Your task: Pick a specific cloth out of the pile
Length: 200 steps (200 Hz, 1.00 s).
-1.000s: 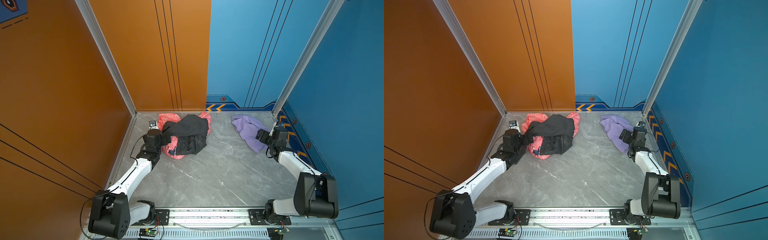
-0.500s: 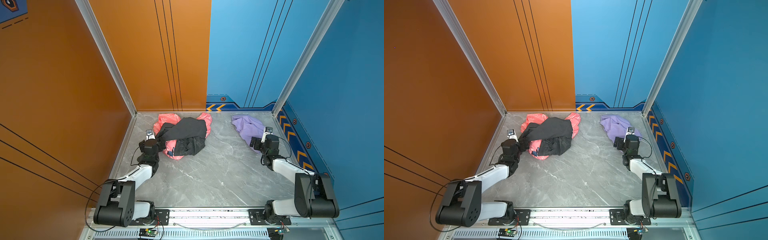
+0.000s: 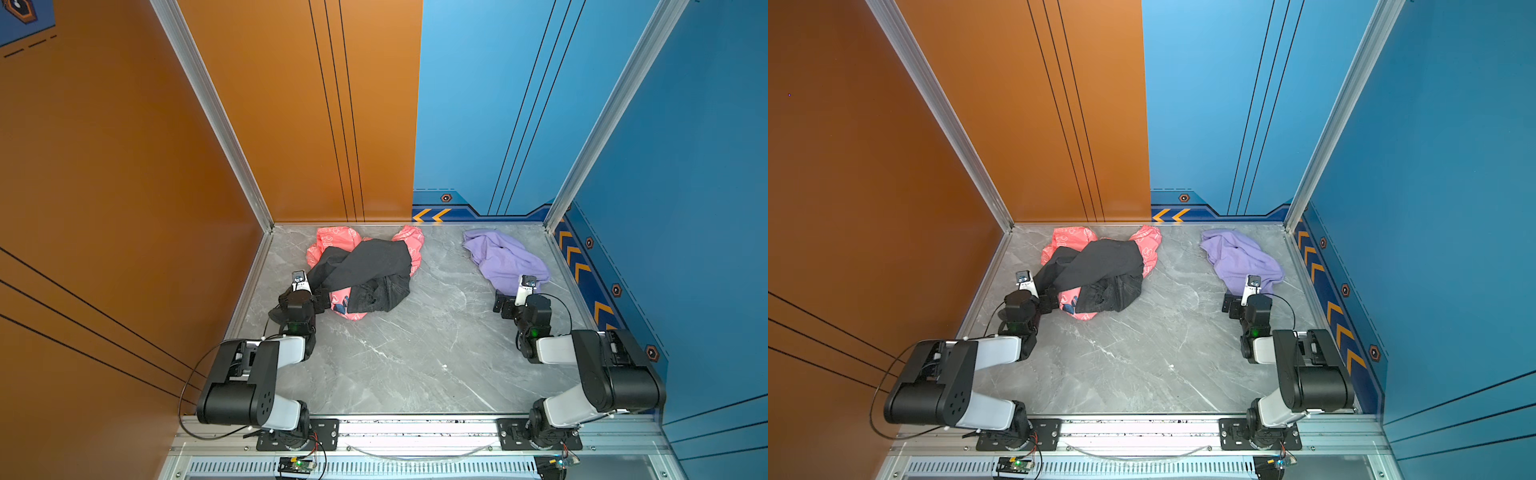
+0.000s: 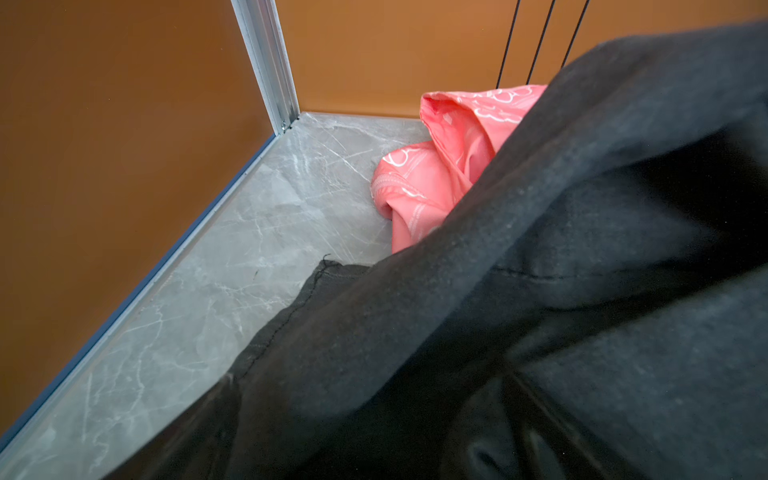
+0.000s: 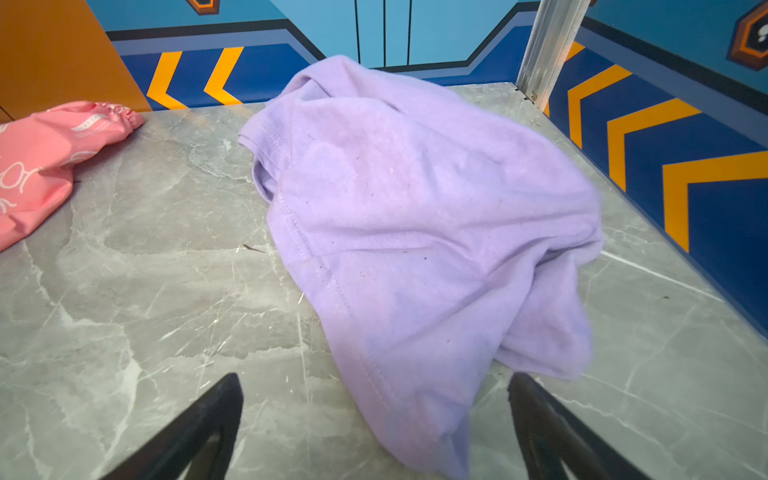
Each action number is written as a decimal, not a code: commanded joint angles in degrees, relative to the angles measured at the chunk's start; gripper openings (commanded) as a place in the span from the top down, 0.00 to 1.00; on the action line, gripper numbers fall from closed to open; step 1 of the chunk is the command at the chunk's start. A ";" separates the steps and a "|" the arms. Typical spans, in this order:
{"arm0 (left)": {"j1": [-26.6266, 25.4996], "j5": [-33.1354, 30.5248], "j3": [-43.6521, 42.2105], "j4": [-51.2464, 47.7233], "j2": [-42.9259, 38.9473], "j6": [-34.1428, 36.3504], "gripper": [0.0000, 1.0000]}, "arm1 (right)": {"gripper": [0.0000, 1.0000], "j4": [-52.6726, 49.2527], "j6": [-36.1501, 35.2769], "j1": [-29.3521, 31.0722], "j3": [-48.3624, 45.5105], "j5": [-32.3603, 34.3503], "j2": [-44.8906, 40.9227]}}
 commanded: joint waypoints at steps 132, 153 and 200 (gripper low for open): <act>-1.71 3.74 0.27 6.09 4.69 4.71 0.02 | 0.00 -0.10 -0.39 0.39 3.58 2.19 0.41; -1.33 4.54 0.42 5.92 4.85 4.66 0.02 | 0.00 -0.09 -0.40 0.34 3.60 2.20 0.41; -0.60 6.03 0.59 5.38 4.65 4.22 0.02 | 0.00 -0.09 -0.39 0.35 3.58 2.14 0.41</act>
